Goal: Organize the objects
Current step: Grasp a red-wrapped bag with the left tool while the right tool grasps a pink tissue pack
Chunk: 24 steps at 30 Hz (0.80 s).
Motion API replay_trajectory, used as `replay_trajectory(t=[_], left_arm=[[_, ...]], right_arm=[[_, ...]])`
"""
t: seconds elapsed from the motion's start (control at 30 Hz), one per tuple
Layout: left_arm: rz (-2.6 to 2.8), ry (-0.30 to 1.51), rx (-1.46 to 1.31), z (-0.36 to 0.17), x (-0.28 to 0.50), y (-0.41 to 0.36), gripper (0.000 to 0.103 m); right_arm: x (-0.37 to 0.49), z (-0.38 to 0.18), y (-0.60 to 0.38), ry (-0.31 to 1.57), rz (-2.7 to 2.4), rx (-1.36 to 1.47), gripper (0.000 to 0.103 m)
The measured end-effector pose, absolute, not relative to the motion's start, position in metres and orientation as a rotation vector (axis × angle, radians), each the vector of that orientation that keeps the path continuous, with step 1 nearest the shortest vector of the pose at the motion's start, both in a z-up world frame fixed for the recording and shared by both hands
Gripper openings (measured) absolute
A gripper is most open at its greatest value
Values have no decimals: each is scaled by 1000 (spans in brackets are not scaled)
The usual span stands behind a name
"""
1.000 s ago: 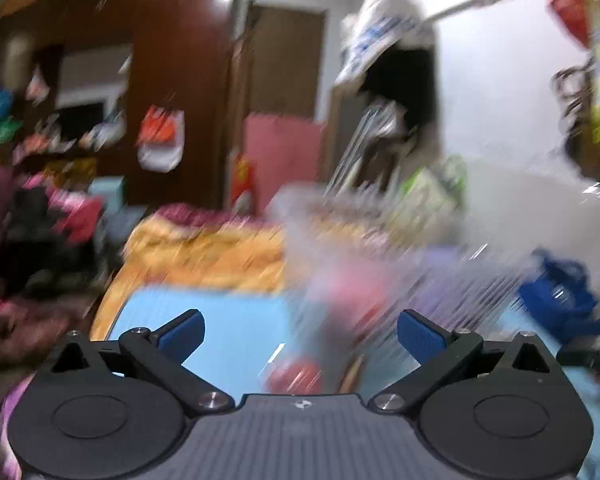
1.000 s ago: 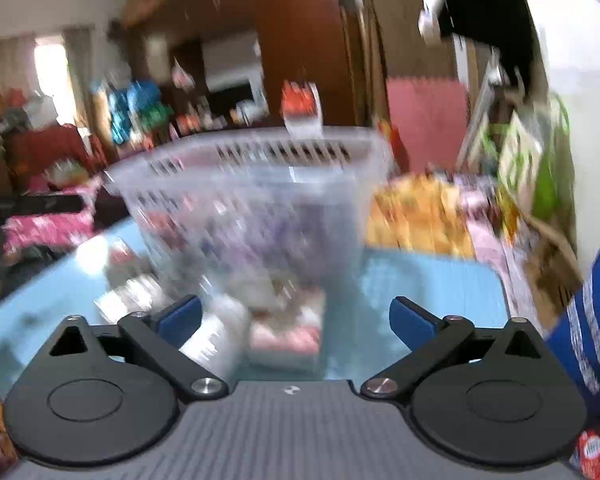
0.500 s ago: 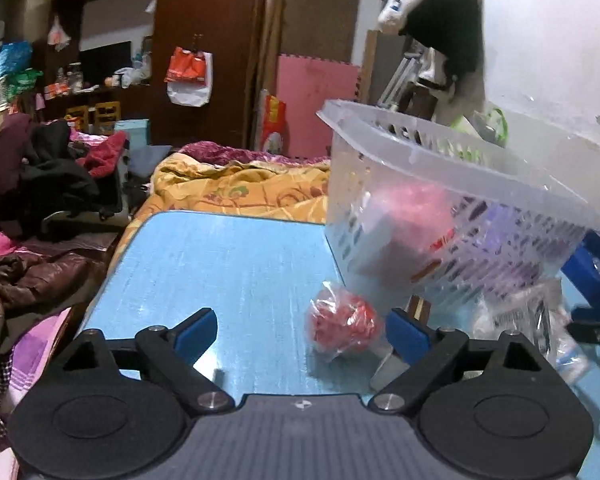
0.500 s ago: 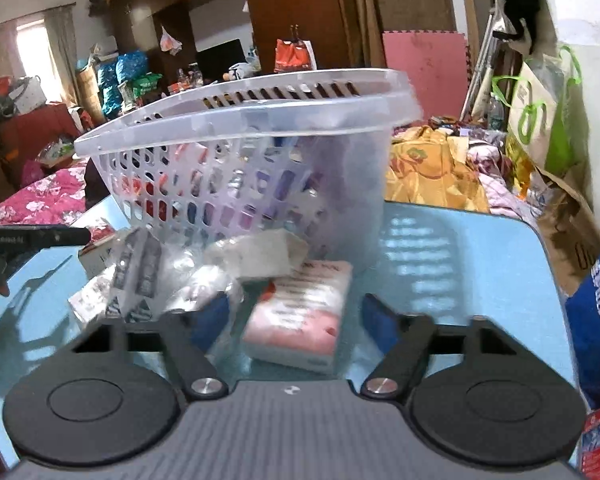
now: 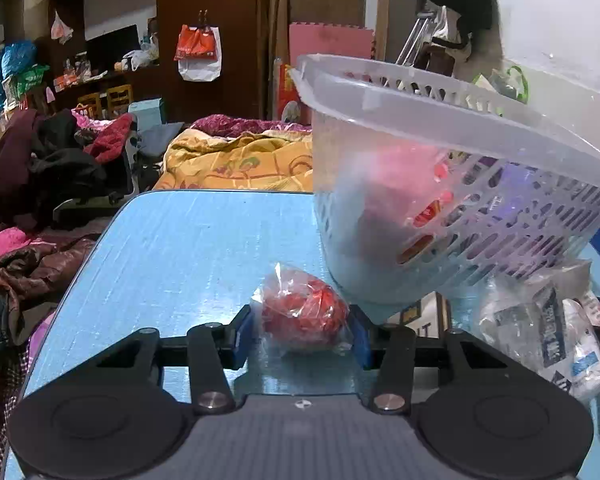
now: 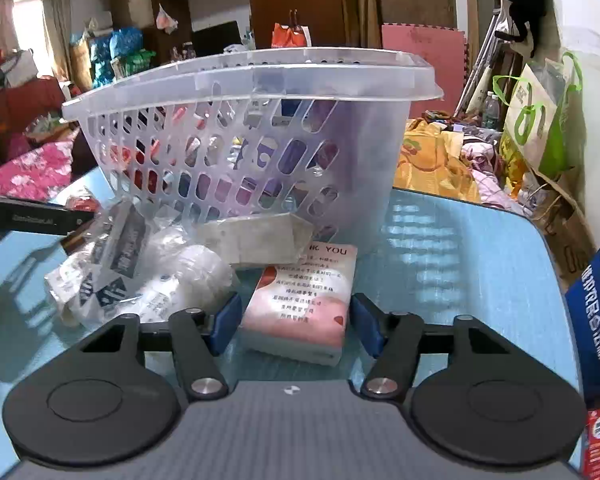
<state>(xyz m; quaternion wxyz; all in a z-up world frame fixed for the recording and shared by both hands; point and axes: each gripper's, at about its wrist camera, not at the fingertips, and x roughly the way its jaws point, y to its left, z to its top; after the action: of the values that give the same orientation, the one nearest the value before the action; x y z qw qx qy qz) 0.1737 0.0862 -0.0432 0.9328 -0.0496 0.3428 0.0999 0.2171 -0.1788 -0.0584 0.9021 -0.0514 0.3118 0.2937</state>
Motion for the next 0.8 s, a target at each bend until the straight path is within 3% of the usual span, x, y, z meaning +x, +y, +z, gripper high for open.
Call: replay_trajectory(t=[0.5, 0.8], left_arm=[[45, 389, -124, -15, 79, 61, 51], [10, 369, -97, -8, 76, 46, 51]], right_arm=[[140, -39, -237, 443, 623, -39, 58], [143, -34, -230, 458, 657, -44, 56]])
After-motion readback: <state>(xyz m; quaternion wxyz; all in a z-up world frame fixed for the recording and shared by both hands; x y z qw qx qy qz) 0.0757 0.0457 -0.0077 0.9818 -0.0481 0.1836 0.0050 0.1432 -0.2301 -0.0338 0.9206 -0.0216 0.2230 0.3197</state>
